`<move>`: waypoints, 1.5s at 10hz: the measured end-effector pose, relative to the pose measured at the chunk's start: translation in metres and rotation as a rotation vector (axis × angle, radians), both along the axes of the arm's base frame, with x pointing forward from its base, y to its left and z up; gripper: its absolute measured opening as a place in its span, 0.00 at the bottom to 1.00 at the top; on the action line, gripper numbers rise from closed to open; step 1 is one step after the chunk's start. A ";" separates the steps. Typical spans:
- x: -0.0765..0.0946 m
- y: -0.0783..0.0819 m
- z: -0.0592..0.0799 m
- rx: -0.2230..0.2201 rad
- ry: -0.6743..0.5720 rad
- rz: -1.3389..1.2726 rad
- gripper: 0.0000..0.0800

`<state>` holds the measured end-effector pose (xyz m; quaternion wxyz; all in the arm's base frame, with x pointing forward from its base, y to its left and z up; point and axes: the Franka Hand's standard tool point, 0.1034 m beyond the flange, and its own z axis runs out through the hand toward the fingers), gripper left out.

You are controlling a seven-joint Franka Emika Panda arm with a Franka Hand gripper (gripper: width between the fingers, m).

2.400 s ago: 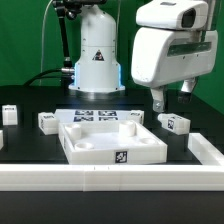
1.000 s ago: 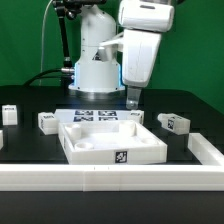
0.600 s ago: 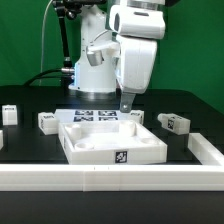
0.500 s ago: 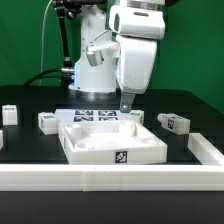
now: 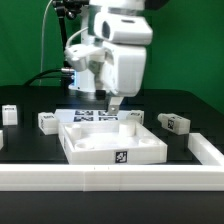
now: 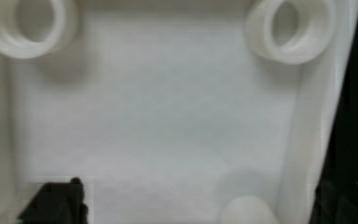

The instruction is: Assemble one leg

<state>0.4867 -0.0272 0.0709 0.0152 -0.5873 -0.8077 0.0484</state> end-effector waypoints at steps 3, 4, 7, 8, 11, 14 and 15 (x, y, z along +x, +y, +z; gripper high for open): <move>0.001 0.000 0.000 -0.003 -0.003 -0.025 0.81; 0.000 0.000 -0.001 -0.002 -0.001 -0.024 0.81; -0.038 -0.010 -0.040 0.038 0.029 0.004 0.81; -0.043 -0.013 -0.049 0.042 0.043 -0.004 0.81; -0.049 -0.018 -0.062 0.047 0.067 -0.033 0.81; -0.049 -0.017 -0.062 0.043 0.073 -0.056 0.49; -0.049 -0.017 -0.062 0.043 0.073 -0.056 0.32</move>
Offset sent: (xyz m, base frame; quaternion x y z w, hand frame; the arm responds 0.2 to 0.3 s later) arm 0.0000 0.0000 0.0000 0.0000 0.0000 0.0000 1.0000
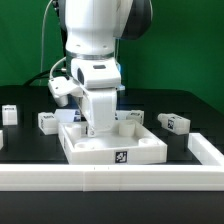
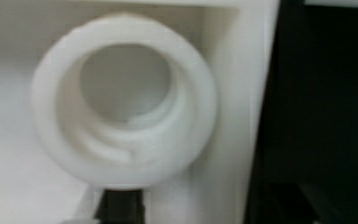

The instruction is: Assemble one leg

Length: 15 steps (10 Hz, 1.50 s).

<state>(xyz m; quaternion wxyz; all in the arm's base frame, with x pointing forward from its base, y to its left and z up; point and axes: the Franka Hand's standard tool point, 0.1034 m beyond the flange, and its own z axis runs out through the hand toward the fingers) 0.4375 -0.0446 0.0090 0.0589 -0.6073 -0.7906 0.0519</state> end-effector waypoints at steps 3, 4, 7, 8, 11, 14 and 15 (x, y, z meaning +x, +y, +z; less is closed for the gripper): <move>0.003 -0.001 0.001 0.000 -0.011 -0.002 0.09; 0.003 -0.001 0.001 0.000 -0.012 -0.002 0.09; 0.003 -0.001 0.001 0.000 -0.012 -0.002 0.09; 0.003 0.002 0.002 -0.004 -0.017 -0.033 0.09; 0.009 0.043 0.001 -0.017 -0.031 -0.193 0.09; 0.033 0.083 0.001 -0.010 -0.053 -0.246 0.09; 0.039 0.090 0.004 -0.013 -0.053 -0.248 0.09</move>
Offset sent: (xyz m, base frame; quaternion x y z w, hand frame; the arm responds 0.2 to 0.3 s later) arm 0.0000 0.0000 0.0000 0.0000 0.0000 0.0000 1.0000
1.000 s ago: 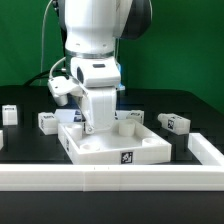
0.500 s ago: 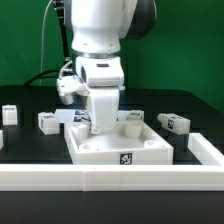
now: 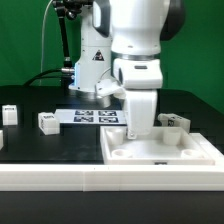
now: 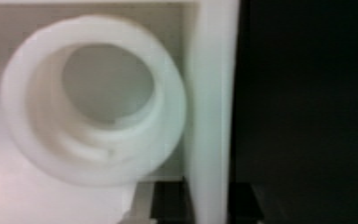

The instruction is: Assemble one leg

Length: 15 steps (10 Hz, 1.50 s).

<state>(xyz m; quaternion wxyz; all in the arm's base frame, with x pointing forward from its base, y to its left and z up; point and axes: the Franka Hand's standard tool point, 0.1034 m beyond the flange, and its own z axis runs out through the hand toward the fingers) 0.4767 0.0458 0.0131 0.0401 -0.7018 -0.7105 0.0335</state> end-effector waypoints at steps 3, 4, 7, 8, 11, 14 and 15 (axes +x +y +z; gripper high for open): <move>0.011 0.006 0.000 0.000 -0.009 -0.014 0.09; 0.011 0.006 -0.001 0.000 -0.009 -0.015 0.09; 0.011 0.006 -0.001 0.000 -0.008 -0.016 0.37; 0.011 0.005 -0.001 0.000 -0.008 -0.016 0.60; 0.011 0.005 -0.001 0.000 -0.008 -0.017 0.80; 0.011 0.005 0.000 -0.001 -0.010 -0.017 0.81; 0.011 0.007 0.011 -0.007 -0.018 -0.025 0.81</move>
Offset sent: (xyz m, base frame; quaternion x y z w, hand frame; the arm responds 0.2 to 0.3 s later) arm 0.0000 0.0000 0.0000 0.0000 0.0000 0.0000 1.0000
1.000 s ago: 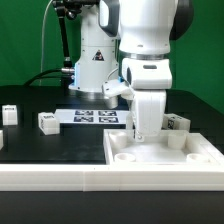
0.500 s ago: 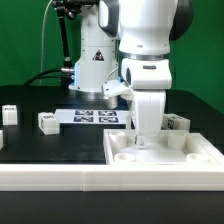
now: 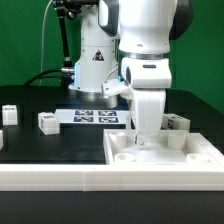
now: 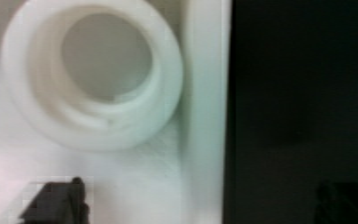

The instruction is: Assemble one leg

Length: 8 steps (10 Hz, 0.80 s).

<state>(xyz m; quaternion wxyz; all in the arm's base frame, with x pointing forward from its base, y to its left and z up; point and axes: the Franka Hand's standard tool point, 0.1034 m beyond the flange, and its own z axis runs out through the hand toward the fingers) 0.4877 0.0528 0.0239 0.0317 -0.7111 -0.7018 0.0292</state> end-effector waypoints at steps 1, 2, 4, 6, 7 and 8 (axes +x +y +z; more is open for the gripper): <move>-0.004 0.005 0.018 -0.005 -0.020 -0.004 0.81; -0.014 0.013 0.035 -0.019 -0.020 -0.041 0.81; -0.015 0.024 0.050 -0.028 -0.034 -0.092 0.81; -0.016 0.023 0.048 -0.028 -0.031 -0.099 0.81; -0.016 0.023 0.048 -0.030 -0.031 -0.134 0.81; -0.016 0.023 0.047 -0.035 -0.031 -0.204 0.81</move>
Offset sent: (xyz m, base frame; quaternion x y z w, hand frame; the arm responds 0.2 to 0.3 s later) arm -0.0084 0.0212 0.0326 -0.0060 -0.0221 0.0649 0.9976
